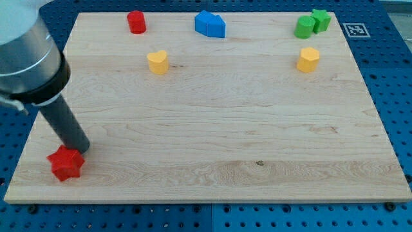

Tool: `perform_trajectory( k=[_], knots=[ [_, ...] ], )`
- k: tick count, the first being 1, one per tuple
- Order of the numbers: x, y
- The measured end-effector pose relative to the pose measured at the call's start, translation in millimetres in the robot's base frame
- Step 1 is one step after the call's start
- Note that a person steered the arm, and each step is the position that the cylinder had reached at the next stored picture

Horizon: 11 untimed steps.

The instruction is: Move the yellow heart closer to the red circle

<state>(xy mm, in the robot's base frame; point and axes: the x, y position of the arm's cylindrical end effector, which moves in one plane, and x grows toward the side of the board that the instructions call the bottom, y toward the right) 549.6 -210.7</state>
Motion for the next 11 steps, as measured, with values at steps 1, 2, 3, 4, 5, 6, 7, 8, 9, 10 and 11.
perform_trajectory(
  k=[1, 2, 3, 4, 5, 6, 7, 8, 9, 10, 11],
  knots=[
    [2, 14],
    [-22, 76],
    [-72, 122],
    [-140, 142],
    [-151, 143],
    [-156, 141],
    [-174, 137],
    [-194, 127],
    [-216, 113],
    [-219, 103],
    [-190, 103]
  ],
)
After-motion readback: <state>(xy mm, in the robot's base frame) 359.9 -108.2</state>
